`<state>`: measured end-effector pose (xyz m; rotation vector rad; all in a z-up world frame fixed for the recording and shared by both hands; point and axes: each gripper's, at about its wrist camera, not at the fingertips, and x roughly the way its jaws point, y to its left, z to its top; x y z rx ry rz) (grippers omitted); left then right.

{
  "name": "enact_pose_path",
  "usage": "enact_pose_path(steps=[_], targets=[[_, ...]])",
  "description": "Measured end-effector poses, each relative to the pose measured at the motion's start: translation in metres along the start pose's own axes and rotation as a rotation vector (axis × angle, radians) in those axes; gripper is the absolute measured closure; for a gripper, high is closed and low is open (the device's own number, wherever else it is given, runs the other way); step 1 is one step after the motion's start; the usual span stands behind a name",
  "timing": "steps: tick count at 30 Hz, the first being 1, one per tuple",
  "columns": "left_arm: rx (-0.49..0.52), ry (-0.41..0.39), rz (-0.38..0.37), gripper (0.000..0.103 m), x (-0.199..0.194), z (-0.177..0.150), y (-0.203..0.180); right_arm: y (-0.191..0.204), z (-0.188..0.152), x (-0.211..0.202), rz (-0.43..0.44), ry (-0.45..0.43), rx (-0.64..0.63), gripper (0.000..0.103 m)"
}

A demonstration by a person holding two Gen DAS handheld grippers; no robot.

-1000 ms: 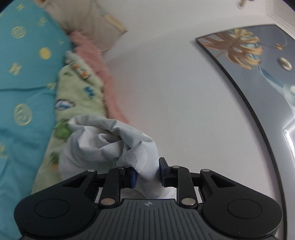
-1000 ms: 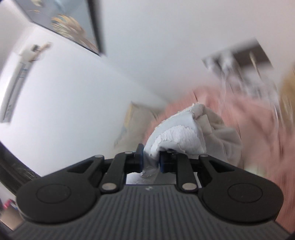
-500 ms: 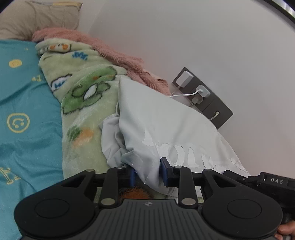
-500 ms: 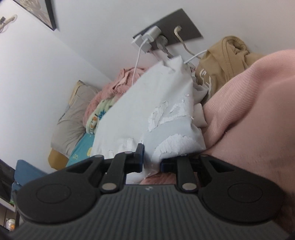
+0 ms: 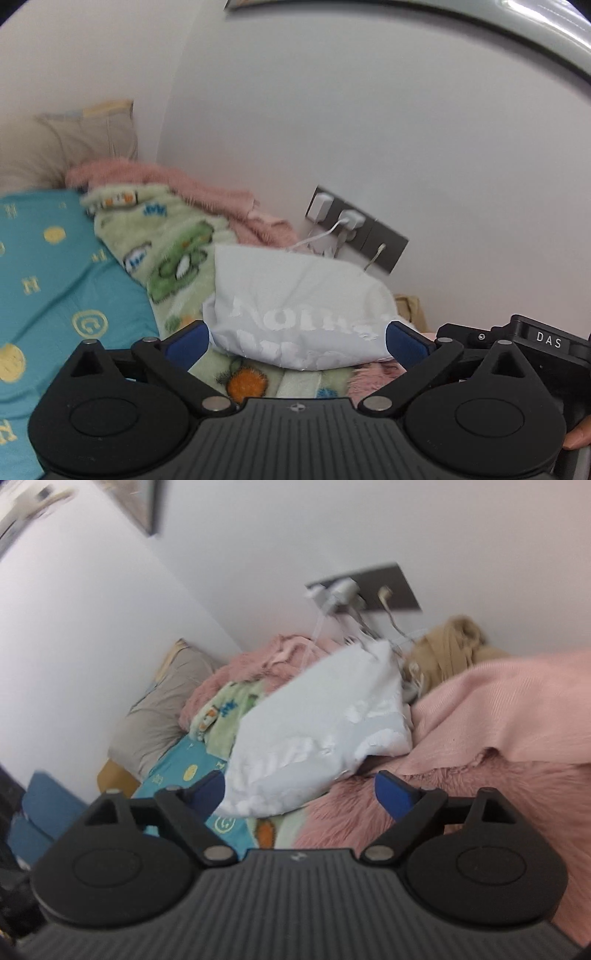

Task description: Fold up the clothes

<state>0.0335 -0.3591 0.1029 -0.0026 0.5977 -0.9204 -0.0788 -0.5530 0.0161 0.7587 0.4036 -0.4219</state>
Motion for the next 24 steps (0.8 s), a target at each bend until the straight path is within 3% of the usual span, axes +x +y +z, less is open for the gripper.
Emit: enact_pose_path(steps=[5, 13, 19, 24], targets=[[0.097, -0.069, 0.049, 0.0, -0.067, -0.009, -0.024, 0.04, -0.016, -0.055, 0.001, -0.062, -0.17, 0.013], [0.13, -0.18, 0.137, 0.0, -0.155, -0.039, -0.034, 0.083, -0.065, -0.124, 0.005, -0.178, -0.386, 0.014], [0.17, -0.233, 0.16, 0.0, -0.195, -0.063, -0.035, 0.092, -0.107, -0.147, 0.006, -0.293, -0.455, 0.014], [0.184, -0.294, 0.173, 0.0, -0.218, -0.079, -0.035, 0.097, -0.129, -0.147, -0.031, -0.286, -0.469, 0.014]])
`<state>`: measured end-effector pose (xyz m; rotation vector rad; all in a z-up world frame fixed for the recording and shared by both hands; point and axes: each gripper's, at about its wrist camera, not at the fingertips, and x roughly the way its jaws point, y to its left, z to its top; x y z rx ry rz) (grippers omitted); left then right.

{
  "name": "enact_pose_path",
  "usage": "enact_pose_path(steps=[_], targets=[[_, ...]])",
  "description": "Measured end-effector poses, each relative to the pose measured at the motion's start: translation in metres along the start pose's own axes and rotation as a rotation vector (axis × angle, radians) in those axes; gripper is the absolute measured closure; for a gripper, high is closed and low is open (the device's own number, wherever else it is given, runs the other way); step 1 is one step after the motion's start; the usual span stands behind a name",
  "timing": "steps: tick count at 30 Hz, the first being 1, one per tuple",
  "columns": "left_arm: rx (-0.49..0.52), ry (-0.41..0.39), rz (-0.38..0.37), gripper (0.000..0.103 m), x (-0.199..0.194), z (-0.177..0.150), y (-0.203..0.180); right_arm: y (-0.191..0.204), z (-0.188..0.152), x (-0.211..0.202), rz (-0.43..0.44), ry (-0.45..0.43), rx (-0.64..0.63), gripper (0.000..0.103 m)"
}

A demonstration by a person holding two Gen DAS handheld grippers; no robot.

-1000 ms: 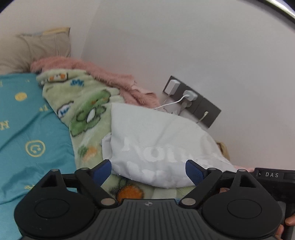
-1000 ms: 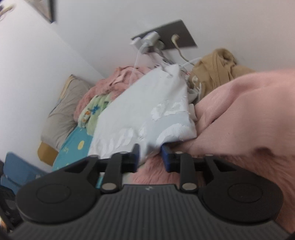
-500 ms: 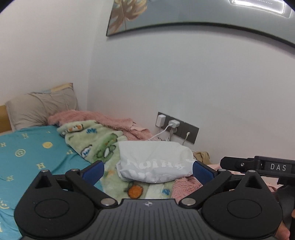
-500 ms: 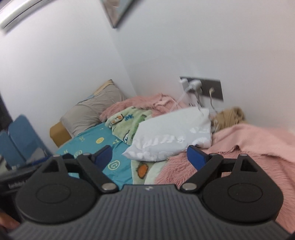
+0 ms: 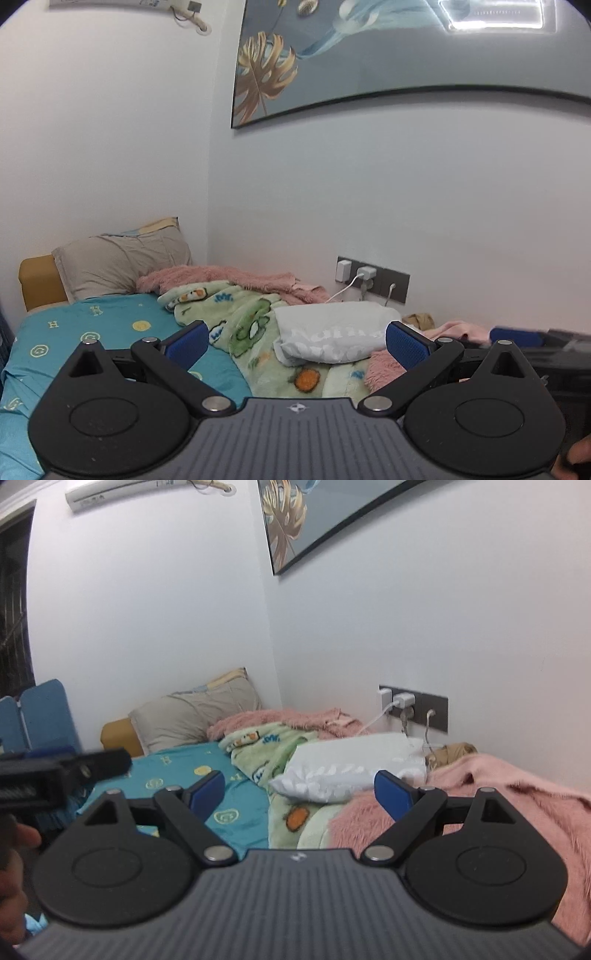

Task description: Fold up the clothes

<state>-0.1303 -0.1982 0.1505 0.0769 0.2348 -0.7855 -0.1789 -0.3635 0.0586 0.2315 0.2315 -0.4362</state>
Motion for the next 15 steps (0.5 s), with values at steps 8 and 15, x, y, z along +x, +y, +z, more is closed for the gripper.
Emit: enact_pose_path(steps=[8, 15], targets=[[0.026, -0.019, 0.035, 0.0, -0.013, -0.017, 0.002, 0.016, -0.006, 0.0, -0.051, -0.036, -0.058, 0.014], [0.012, -0.015, 0.069, 0.0, -0.011, -0.03, 0.011, 0.028, -0.009, 0.002, -0.081, -0.048, -0.1, 0.014]])
